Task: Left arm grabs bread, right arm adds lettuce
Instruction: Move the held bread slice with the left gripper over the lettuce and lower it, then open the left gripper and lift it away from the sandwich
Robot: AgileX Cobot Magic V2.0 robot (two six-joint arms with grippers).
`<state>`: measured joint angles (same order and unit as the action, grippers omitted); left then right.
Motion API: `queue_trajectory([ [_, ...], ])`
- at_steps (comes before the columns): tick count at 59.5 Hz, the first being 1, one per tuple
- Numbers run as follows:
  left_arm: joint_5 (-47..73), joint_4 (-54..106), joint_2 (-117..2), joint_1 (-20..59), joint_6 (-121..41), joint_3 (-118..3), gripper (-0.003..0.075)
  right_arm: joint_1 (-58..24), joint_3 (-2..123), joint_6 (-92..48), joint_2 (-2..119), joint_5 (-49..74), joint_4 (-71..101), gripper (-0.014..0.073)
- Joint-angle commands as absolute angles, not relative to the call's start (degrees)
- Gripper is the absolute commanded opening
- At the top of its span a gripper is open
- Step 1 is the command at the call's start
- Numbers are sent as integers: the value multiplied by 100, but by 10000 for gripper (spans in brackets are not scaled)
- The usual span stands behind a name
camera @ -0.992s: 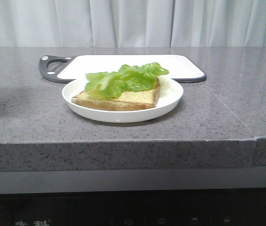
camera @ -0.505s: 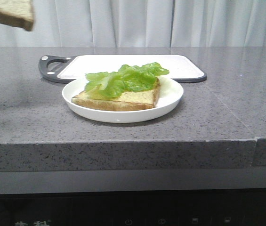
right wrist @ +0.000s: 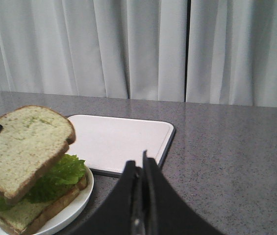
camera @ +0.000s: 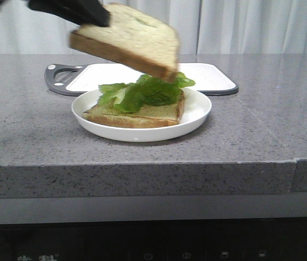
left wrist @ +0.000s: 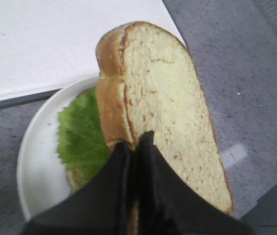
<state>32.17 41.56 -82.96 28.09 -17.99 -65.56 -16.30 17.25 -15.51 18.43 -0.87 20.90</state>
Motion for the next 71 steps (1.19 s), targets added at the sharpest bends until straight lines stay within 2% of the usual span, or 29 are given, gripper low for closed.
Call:
queue_trajectory([
  [1, 3241, 5564, -8457, 2715, -2729, -6930, -20, -1602, 1891, -1572, 1869, -546, 2082, -70],
  [15, 3645, 5933, -8925, 2422, -2857, -6962, -20, -1602, 1891, -1572, 1869, -546, 2082, -70],
  [42, 3943, 5653, -8957, 2232, -2857, -6962, -8, -1602, 1891, -1572, 1869, -546, 2082, -70],
  [47, 3971, 5552, -8957, 2232, -2857, -6962, 75, -1602, 1891, -1572, 1869, -546, 2082, -70],
  [59, 3969, 5463, -8957, 2232, -2857, -6962, 339, -1602, 1891, -1572, 1869, -546, 2082, -70],
  [65, 3969, 5448, -8946, 2232, -2857, -6962, 408, -1602, 1891, -1572, 1869, -540, 2082, -70],
  [71, 3969, 5401, -8884, 2232, -2857, -6962, 424, -1602, 1891, -1572, 1869, -504, 2082, -70],
])
